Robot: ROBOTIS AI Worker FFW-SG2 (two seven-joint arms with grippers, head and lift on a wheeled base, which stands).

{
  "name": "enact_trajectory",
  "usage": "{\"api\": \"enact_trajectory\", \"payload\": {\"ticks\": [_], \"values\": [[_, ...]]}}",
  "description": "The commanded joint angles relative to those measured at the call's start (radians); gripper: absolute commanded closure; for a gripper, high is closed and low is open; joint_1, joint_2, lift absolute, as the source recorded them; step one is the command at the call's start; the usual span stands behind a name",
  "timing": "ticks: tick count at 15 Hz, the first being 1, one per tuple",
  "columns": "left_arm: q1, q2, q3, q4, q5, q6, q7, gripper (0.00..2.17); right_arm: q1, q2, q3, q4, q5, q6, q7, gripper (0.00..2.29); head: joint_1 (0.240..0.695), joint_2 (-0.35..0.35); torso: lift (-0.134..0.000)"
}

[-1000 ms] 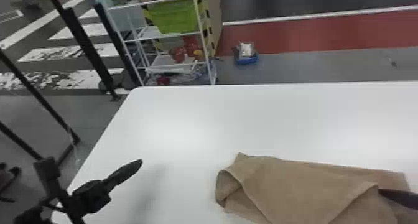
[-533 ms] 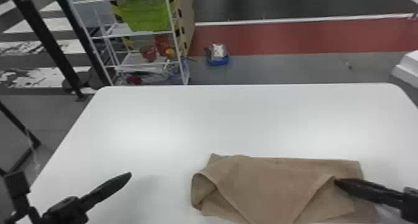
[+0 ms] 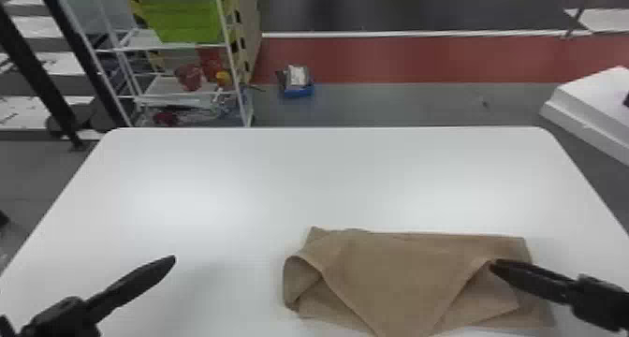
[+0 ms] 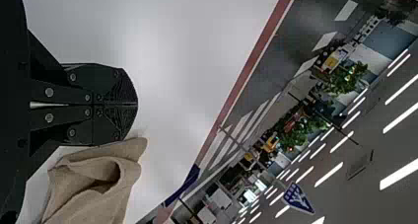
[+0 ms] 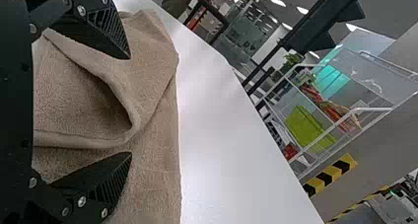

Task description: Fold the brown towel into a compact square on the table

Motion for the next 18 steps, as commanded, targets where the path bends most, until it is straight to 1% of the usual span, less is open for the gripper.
{"api": "enact_trajectory", "payload": {"ticks": [1, 3, 4, 5, 6, 7, 8, 9, 10, 11, 13, 14, 15, 16, 17, 18], "values": [[-0.010, -0.003, -0.004, 0.012, -0.012, -0.006, 0.007, 1.71, 0.020, 0.011, -0.007, -0.078, -0.032, 0.069, 0.003, 0.08, 0.695, 0.046, -0.124], [-0.021, -0.003, -0.004, 0.015, -0.023, -0.006, 0.013, 1.71, 0.034, 0.026, 0.002, -0.153, -0.042, 0.164, 0.003, 0.08, 0.695, 0.061, -0.124], [-0.024, -0.003, -0.003, 0.017, -0.024, -0.006, 0.016, 1.71, 0.042, 0.048, 0.007, -0.208, -0.052, 0.222, 0.003, 0.09, 0.695, 0.061, -0.124], [-0.027, -0.003, 0.000, 0.017, -0.026, -0.003, 0.016, 1.71, 0.049, 0.063, 0.010, -0.257, -0.069, 0.296, 0.003, 0.09, 0.695, 0.083, -0.124], [-0.032, -0.003, 0.000, 0.017, -0.041, -0.006, 0.021, 1.71, 0.058, 0.091, 0.018, -0.345, -0.069, 0.416, 0.003, 0.15, 0.695, 0.102, -0.124], [-0.035, -0.003, -0.001, 0.020, -0.047, -0.006, 0.030, 1.71, 0.084, 0.111, 0.038, -0.443, -0.066, 0.508, 0.003, 0.20, 0.695, 0.119, -0.124], [-0.041, -0.003, 0.000, 0.030, -0.050, -0.006, 0.030, 1.71, 0.100, 0.111, 0.059, -0.515, -0.058, 0.603, -0.034, 0.22, 0.695, 0.168, -0.124], [-0.050, -0.003, 0.002, 0.043, -0.062, -0.009, 0.030, 1.71, 0.109, 0.111, 0.074, -0.599, -0.040, 0.691, -0.084, 0.36, 0.695, 0.196, -0.124], [-0.050, -0.003, -0.003, 0.047, -0.076, -0.015, 0.032, 1.71, 0.127, 0.111, 0.087, -0.665, -0.025, 0.691, -0.133, 0.40, 0.695, 0.221, -0.124], [-0.050, -0.003, -0.003, 0.052, -0.079, -0.018, 0.032, 1.71, 0.144, 0.109, 0.094, -0.725, 0.003, 0.691, -0.179, 0.40, 0.695, 0.237, -0.124], [-0.050, 0.005, -0.007, 0.060, -0.087, -0.021, 0.041, 1.71, 0.183, 0.106, 0.143, -0.842, 0.120, 0.691, -0.284, 0.40, 0.695, 0.247, -0.124], [-0.050, 0.005, -0.010, 0.061, -0.096, -0.025, 0.042, 1.71, 0.201, 0.105, 0.180, -0.868, 0.189, 0.691, -0.322, 0.40, 0.695, 0.244, -0.124], [-0.052, 0.008, -0.015, 0.069, -0.098, -0.025, 0.044, 1.71, 0.218, 0.106, 0.239, -0.889, 0.276, 0.691, -0.368, 0.40, 0.695, 0.231, -0.124], [-0.053, 0.009, -0.018, 0.072, -0.107, -0.025, 0.044, 1.71, 0.226, 0.106, 0.288, -0.891, 0.333, 0.691, -0.403, 0.41, 0.695, 0.224, -0.124], [-0.055, 0.009, -0.027, 0.072, -0.121, -0.028, 0.045, 1.71, 0.235, 0.106, 0.321, -0.892, 0.366, 0.691, -0.429, 0.41, 0.695, 0.219, -0.124], [-0.055, 0.009, -0.030, 0.073, -0.124, -0.031, 0.050, 1.71, 0.247, 0.108, 0.354, -0.892, 0.394, 0.691, -0.468, 0.48, 0.695, 0.215, -0.124]]}}
